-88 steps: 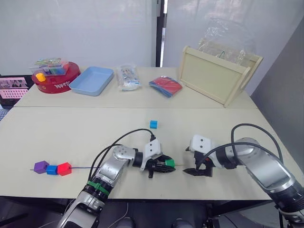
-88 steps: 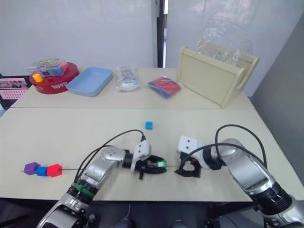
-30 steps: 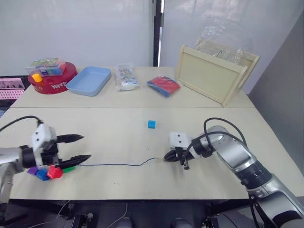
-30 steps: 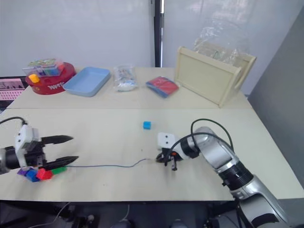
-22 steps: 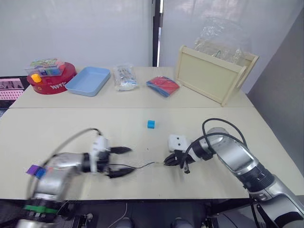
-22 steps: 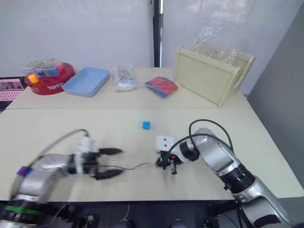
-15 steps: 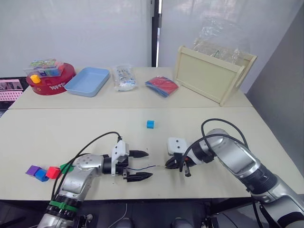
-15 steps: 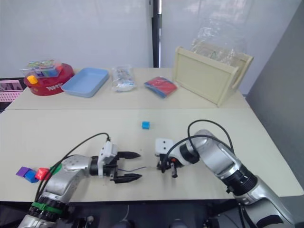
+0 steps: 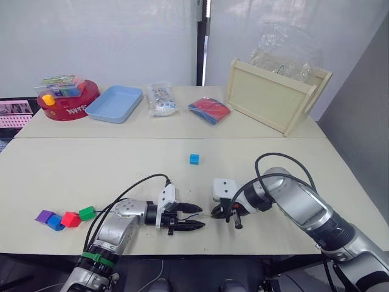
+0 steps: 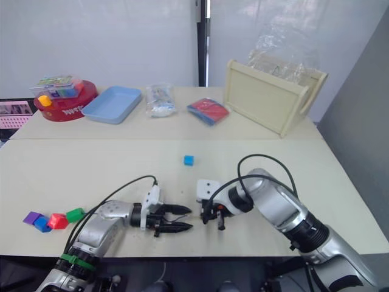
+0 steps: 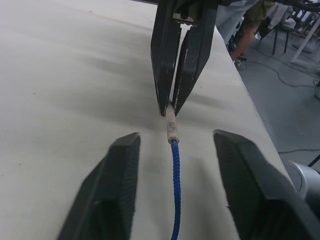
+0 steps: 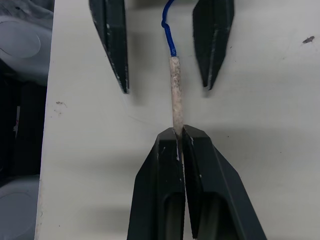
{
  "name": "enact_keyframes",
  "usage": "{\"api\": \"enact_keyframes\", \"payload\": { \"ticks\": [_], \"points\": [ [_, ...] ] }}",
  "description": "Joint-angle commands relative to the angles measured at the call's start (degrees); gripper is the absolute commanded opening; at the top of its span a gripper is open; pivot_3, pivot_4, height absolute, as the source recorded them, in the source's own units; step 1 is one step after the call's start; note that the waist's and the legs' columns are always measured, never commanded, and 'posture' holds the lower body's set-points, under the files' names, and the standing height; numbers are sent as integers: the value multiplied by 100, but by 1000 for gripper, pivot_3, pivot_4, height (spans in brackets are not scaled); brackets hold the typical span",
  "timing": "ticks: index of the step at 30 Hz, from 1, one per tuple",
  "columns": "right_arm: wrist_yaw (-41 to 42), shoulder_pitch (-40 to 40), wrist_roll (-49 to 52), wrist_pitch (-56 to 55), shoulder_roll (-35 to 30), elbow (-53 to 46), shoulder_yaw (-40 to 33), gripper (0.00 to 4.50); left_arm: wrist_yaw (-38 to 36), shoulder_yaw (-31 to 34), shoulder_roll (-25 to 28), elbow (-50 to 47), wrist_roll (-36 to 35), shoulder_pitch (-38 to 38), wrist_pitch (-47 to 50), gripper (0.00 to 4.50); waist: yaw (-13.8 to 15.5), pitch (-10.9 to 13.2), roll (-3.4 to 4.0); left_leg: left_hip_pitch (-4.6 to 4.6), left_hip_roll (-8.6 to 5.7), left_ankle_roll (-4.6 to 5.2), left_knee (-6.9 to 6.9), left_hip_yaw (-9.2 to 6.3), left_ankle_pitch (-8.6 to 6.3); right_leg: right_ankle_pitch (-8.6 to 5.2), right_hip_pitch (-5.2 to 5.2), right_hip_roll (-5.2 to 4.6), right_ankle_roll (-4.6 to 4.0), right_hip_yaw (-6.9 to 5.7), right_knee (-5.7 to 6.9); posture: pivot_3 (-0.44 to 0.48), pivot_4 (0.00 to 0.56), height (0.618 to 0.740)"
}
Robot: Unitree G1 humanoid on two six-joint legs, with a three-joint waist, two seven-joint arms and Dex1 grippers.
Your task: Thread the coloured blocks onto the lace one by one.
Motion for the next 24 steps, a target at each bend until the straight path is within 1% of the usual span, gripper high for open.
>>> {"api": "enact_keyframes", "payload": {
  "ticks": [1, 14, 17, 19, 21, 24],
  "points": [
    [-19, -63, 54, 18, -34, -207, -28, 0, -17, -24, 35, -57, 41, 16, -8, 2013, 5, 0, 0, 0, 0, 0, 0, 0, 0, 0, 0, 0, 0, 0, 0, 0, 150, 740],
    [-112, -34, 55, 60, -26, -236, 26, 0, 59, -71, -103, -141, -8, -67, 258, 2013, 28, 0, 0, 0, -2, 0, 0, 0, 0, 0, 2, -2, 0, 0, -4, 0, 150, 740],
    [-102, -34, 62, 73, -43, -245, 47, 0, 75, -61, -117, -146, -23, -76, 304, 1249, 27, 0, 0, 0, -2, 0, 0, 0, 0, 0, 2, -2, 0, 0, -4, 0, 150, 740],
    [-98, -39, 64, 69, -48, -239, 56, 0, 78, -58, -124, -143, -23, -91, 323, 568, 28, 0, 0, 0, -2, 0, 0, 0, 0, 0, 3, -2, 0, 0, -4, 0, 150, 740],
    [-91, -45, 67, 63, -57, -233, 69, 0, 79, -56, -133, -137, -24, -116, 354, 17, 28, 0, 0, 0, -2, 0, 0, 0, 0, 0, 3, -2, 0, 0, -4, 0, 150, 740],
    [-98, -47, 66, 57, -58, -228, 80, 0, 83, -54, -147, -137, -25, -138, 388, 17, 27, 0, 0, 0, -2, 0, 0, 0, 0, 0, 4, -2, 0, -1, -4, 0, 150, 740]
  ]
}}
